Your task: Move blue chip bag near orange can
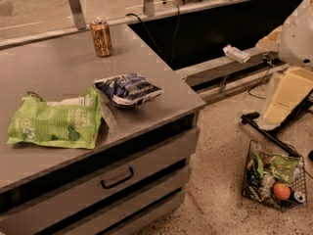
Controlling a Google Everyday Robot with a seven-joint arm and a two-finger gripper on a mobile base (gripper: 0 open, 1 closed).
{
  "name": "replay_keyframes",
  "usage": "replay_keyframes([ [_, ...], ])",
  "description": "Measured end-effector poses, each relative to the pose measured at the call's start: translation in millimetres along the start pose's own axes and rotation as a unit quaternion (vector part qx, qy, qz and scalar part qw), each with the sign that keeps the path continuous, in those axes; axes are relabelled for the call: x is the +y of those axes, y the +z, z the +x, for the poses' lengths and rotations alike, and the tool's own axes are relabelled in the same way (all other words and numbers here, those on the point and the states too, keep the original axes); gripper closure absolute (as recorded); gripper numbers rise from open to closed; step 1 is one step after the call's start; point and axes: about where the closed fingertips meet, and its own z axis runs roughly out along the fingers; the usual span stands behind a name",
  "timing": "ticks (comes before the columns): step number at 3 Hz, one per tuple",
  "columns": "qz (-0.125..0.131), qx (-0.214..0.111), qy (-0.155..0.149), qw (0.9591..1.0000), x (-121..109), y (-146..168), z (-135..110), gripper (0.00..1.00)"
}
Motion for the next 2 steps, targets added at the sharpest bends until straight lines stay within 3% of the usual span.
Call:
replay_keyframes([
  [1, 0.004, -0.073, -0.041, 0.9965, -16.8, 15.6, -33.7, 0.00],
  [2, 0.010, -0.141, -0.086, 0.9862, -28.6, 43.5, -74.2, 0.00],
])
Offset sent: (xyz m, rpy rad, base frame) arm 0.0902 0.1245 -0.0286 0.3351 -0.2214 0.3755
